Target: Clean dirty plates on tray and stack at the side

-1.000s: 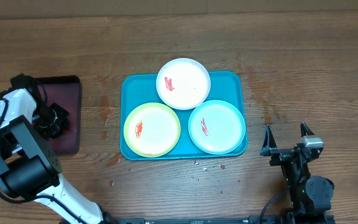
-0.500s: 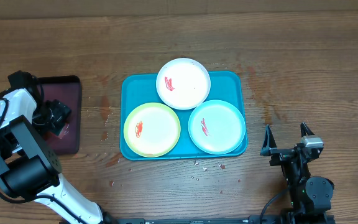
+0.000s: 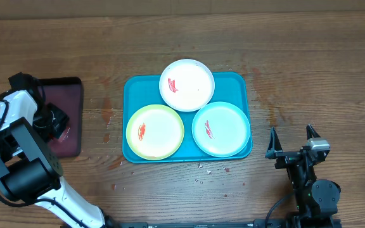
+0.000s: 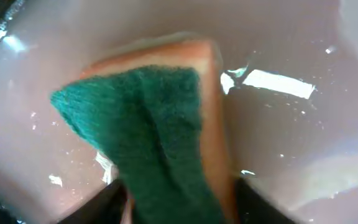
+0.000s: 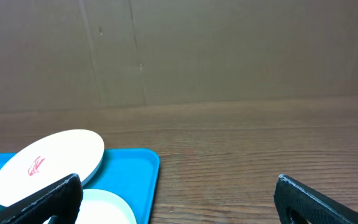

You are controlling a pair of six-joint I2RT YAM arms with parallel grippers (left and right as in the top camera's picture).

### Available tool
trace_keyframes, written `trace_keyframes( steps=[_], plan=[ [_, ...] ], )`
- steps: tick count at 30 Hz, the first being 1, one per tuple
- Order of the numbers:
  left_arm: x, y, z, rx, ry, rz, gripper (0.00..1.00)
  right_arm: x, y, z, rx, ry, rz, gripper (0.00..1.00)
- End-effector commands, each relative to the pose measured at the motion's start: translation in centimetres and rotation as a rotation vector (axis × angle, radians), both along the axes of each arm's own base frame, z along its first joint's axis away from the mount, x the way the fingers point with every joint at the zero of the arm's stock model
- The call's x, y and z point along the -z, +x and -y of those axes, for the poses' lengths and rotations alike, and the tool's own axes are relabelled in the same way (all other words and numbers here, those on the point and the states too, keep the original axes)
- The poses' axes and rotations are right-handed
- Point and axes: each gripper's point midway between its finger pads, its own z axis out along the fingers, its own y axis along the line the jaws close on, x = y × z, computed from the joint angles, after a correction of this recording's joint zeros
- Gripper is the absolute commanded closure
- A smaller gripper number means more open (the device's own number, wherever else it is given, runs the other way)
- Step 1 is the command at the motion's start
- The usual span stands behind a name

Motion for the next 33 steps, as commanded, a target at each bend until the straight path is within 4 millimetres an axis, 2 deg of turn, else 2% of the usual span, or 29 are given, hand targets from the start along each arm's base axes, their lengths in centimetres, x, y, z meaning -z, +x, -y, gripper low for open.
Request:
trace_keyframes(
  steps=[1,3,5,6,11,13,16,17,19,22,26,30,33],
  plan=[
    [-0.4,0.4,-0.5,0.043,0.006,-0.010,0.66,0.2,0.0,0.2,0.011,-0.004,0.004,0.00],
    [-1.5,0.4,-1.3,0.041,0.037,-0.027,0.81,0.2,0.0,0.2,0.011,-0.004,0.004,0.00],
    [-2.8,0.5,-2.1,0.038,0.072,-0.045,0.84,0.2,0.0,0.2,0.011,-0.004,0.004,0.00],
    [-3.6,0.5,-2.6,0.036,0.095,-0.056,0.94,0.2,0.0,0.2,0.011,-0.004,0.004,0.00],
    [-8.7,1.4,-3.7,0.031,0.133,-0.052,0.96,0.2,0.0,0.2,0.011,-0.004,0.004,0.00],
    [-11.8,2.7,-2.9,0.038,0.085,0.011,0.96,0.2,0.0,0.2,0.011,-0.004,0.004,0.00],
    [-15.5,4.4,-1.7,0.058,0.023,0.114,0.96,0.2,0.0,0.2,0.011,-0.004,0.004,0.00],
    [-19.0,5.9,-0.4,0.114,-0.030,0.218,0.96,0.2,0.0,0.2,0.011,-0.004,0.004,0.00],
    [-21.3,6.7,0.7,0.149,-0.068,0.289,0.96,0.2,0.0,0.2,0.011,-0.004,0.004,0.00],
    [-23.1,7.6,2.0,0.180,-0.107,0.359,0.96,0.2,0.0,0.2,0.011,-0.004,0.004,0.00],
    [-22.0,7.5,2.6,0.186,-0.129,0.330,0.96,0.2,0.0,0.2,0.011,-0.004,0.004,0.00],
    [-14.9,7.3,3.1,0.181,-0.184,0.235,0.96,0.2,0.0,0.2,0.011,-0.004,0.004,0.00],
    [-8.8,6.2,3.8,0.175,-0.217,0.175,0.96,0.2,0.0,0.2,0.011,-0.004,0.004,0.00]
  ],
)
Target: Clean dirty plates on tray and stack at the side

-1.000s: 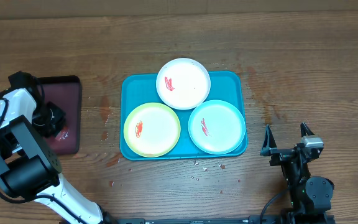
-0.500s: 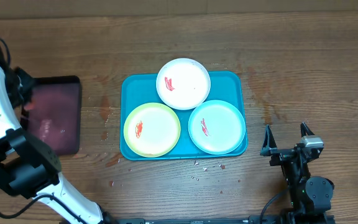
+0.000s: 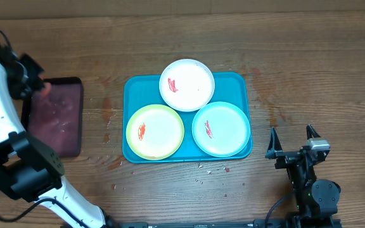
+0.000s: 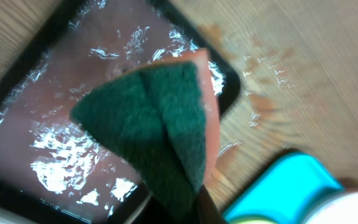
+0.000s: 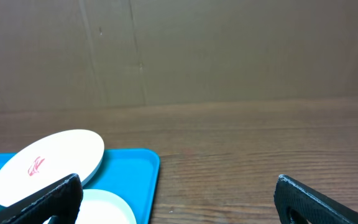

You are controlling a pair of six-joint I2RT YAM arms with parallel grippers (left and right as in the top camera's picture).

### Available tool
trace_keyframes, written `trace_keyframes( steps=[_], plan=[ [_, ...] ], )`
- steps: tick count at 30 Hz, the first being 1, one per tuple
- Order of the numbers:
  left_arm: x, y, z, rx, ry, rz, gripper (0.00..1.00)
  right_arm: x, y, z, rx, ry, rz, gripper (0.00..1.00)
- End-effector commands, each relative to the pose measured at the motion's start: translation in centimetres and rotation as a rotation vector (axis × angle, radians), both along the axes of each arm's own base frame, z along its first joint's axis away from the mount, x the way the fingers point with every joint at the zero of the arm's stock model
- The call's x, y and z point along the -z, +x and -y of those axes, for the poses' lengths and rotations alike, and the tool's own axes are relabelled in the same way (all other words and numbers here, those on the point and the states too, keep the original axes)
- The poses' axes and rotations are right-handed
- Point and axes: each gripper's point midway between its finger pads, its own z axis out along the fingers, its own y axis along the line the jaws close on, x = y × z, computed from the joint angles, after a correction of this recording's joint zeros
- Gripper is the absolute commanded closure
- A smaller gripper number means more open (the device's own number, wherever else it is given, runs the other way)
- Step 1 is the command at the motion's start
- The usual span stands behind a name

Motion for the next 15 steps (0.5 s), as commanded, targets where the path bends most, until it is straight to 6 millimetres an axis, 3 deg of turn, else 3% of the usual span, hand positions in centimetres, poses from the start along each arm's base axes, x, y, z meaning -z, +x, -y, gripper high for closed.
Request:
trace_keyframes(
  steps=[1,4,5,13,14,15],
  plan=[
    [7.4,-2.4,1.8,0.032,-0.068,-0.116,0.96,0.2,0.0,0.2,0.011,-0.004,0.004,0.00],
    [11.3,-4.1,2.4,0.024,-0.086,-0.152,0.96,0.2,0.0,0.2,0.011,-0.004,0.004,0.00],
    [11.7,-4.3,2.4,0.023,-0.082,-0.157,0.96,0.2,0.0,0.2,0.011,-0.004,0.004,0.00],
    [11.9,-5.5,0.1,0.004,0.046,-0.226,0.96,0.2,0.0,0.2,0.011,-0.004,0.004,0.00],
    [11.9,-5.6,-0.2,0.001,0.064,-0.233,0.93,0.2,0.0,0.2,0.011,-0.004,0.004,0.00],
    [11.9,-5.7,-0.6,-0.002,0.087,-0.241,0.81,0.2,0.0,0.2,0.011,-0.004,0.004,0.00]
  ],
)
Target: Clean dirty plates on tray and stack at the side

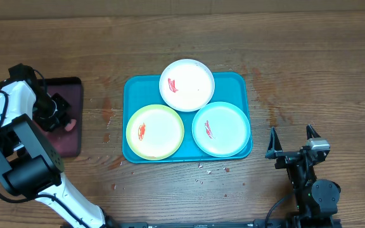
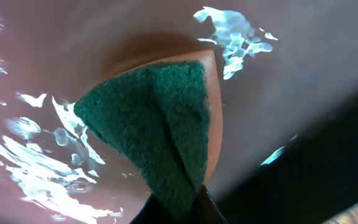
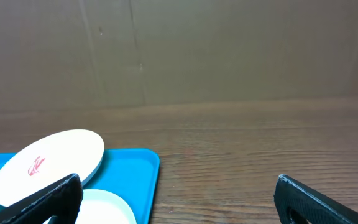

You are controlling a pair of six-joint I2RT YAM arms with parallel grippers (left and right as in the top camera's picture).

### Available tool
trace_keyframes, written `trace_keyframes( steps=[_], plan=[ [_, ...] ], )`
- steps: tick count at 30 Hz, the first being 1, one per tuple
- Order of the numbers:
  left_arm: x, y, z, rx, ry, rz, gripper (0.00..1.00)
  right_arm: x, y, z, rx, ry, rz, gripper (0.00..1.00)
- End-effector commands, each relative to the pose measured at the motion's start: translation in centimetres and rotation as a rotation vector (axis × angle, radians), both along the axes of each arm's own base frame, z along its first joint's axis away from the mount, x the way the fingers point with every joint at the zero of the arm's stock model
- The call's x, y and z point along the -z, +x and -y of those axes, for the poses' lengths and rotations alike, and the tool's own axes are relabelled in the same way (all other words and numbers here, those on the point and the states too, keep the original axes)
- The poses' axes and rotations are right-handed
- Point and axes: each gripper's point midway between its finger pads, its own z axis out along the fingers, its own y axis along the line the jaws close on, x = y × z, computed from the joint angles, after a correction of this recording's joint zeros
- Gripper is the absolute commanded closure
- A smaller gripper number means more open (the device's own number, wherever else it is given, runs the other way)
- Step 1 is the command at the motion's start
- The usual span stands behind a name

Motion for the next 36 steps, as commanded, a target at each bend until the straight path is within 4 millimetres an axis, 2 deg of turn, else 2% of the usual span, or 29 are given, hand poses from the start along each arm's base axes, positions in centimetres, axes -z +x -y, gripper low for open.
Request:
trace_keyframes(
  steps=[1,2,5,12,21,22,25,28,33,36],
  plan=[
    [-0.9,-0.3,-2.1,0.017,0.121,-0.021,0.75,0.2,0.0,0.2,0.011,-0.004,0.003,0.00],
    [-0.9,-0.4,-2.4,0.016,0.141,-0.028,0.70,0.2,0.0,0.2,0.011,-0.004,0.003,0.00],
    [-1.0,-0.5,-3.1,0.013,0.174,-0.035,0.37,0.2,0.0,0.2,0.011,-0.004,0.003,0.00],
    [-0.7,0.2,-3.0,0.011,0.168,0.001,0.34,0.2,0.0,0.2,0.011,-0.004,0.003,0.00],
    [2.9,-0.8,-1.8,-0.024,0.137,0.014,0.41,0.2,0.0,0.2,0.011,-0.004,0.003,0.00],
    [2.9,-0.8,-1.9,-0.024,0.140,0.014,0.44,0.2,0.0,0.2,0.011,-0.004,0.003,0.00],
    [2.7,-0.9,-2.5,-0.026,0.170,0.006,0.66,0.2,0.0,0.2,0.011,-0.004,0.003,0.00],
    [2.3,-1.0,-3.4,-0.029,0.217,-0.010,0.95,0.2,0.0,0.2,0.011,-0.004,0.003,0.00],
    [0.1,-0.8,-4.2,-0.030,0.245,-0.040,0.96,0.2,0.0,0.2,0.011,-0.004,0.003,0.00],
    [-3.1,0.2,-4.6,-0.031,0.244,-0.030,0.96,0.2,0.0,0.2,0.011,-0.004,0.003,0.00]
  ],
)
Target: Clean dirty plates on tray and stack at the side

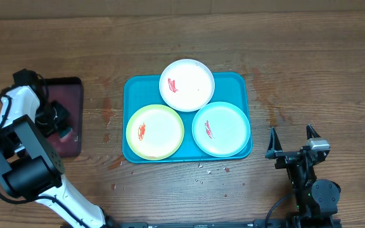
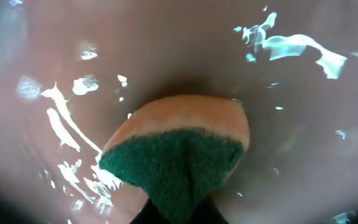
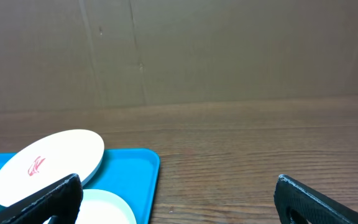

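Three dirty plates lie on the blue tray (image 1: 132, 88): a white one (image 1: 187, 85) at the back, a yellow-green one (image 1: 155, 131) front left and a light blue one (image 1: 220, 128) front right, each with a red smear. My left gripper (image 1: 61, 130) is shut on a green-and-orange sponge (image 2: 179, 149), pressed into the wet dark basin (image 1: 65, 101) at the table's left. My right gripper (image 1: 292, 143) stands open near the front right, holding nothing; its view shows the white plate (image 3: 48, 165) and the tray (image 3: 138, 168).
Wet spots and crumbs mark the wooden table (image 1: 309, 63) between the basin and the tray and in front of the tray. A brown cardboard wall (image 3: 179, 50) rises behind the table.
My left gripper has shifted a little toward the basin's near right part, still holding the sponge, which now presses flat into the water. The right arm and the plates are unchanged.
My left gripper held the sponge down in the basin, then lifted it up above the basin's far left corner, then had it back in the water. Now it presses the sponge in the basin again. The right gripper stayed open and still; the plates kept their places.
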You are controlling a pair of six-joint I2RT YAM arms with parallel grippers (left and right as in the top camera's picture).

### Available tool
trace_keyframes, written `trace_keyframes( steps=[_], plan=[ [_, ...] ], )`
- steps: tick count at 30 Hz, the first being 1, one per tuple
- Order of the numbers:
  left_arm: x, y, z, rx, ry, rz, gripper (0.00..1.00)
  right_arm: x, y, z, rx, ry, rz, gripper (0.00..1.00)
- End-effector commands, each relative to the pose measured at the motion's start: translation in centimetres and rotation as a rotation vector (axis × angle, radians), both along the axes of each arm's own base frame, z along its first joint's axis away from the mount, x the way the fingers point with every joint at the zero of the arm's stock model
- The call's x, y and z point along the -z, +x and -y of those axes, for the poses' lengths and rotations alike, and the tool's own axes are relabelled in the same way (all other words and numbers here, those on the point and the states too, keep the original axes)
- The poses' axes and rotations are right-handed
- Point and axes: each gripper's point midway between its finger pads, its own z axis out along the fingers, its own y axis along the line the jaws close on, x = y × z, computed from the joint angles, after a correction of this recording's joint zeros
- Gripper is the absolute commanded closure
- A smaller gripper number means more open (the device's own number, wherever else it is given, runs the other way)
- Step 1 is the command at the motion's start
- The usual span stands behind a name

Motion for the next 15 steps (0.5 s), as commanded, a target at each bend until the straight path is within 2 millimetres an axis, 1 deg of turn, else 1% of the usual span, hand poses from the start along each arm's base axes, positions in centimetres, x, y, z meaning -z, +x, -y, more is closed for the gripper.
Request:
trace_keyframes(
  steps=[1,2,4,7,8,10,11,12,13,15],
  plan=[
    [-4.7,2.6,-2.1,-0.011,0.070,0.063,0.96,0.2,0.0,0.2,0.011,-0.005,0.003,0.00],
    [-6.0,3.0,-2.1,-0.009,0.064,0.075,0.96,0.2,0.0,0.2,0.011,-0.005,0.003,0.00],
    [-9.1,4.0,-1.8,-0.007,0.040,0.115,0.96,0.2,0.0,0.2,0.011,-0.005,0.003,0.00],
    [-13.5,5.4,-1.1,0.002,-0.003,0.198,0.96,0.2,0.0,0.2,0.011,-0.005,0.003,0.00],
    [-16.1,6.3,-0.3,0.013,-0.043,0.265,0.96,0.2,0.0,0.2,0.011,-0.005,0.003,0.00],
    [-18.1,7.0,0.7,0.044,-0.083,0.322,0.96,0.2,0.0,0.2,0.011,-0.005,0.003,0.00],
    [-18.9,7.2,1.1,0.070,-0.102,0.344,0.96,0.2,0.0,0.2,0.012,-0.005,0.003,0.00],
    [-19.2,7.2,1.3,0.090,-0.105,0.349,0.96,0.2,0.0,0.2,0.011,-0.005,0.003,0.00],
    [-18.9,6.8,0.6,0.117,-0.066,0.317,0.96,0.2,0.0,0.2,0.011,-0.005,0.003,0.00],
    [-16.8,5.1,-1.3,0.096,0.034,0.197,0.96,0.2,0.0,0.2,0.012,-0.005,0.003,0.00]
  ],
)
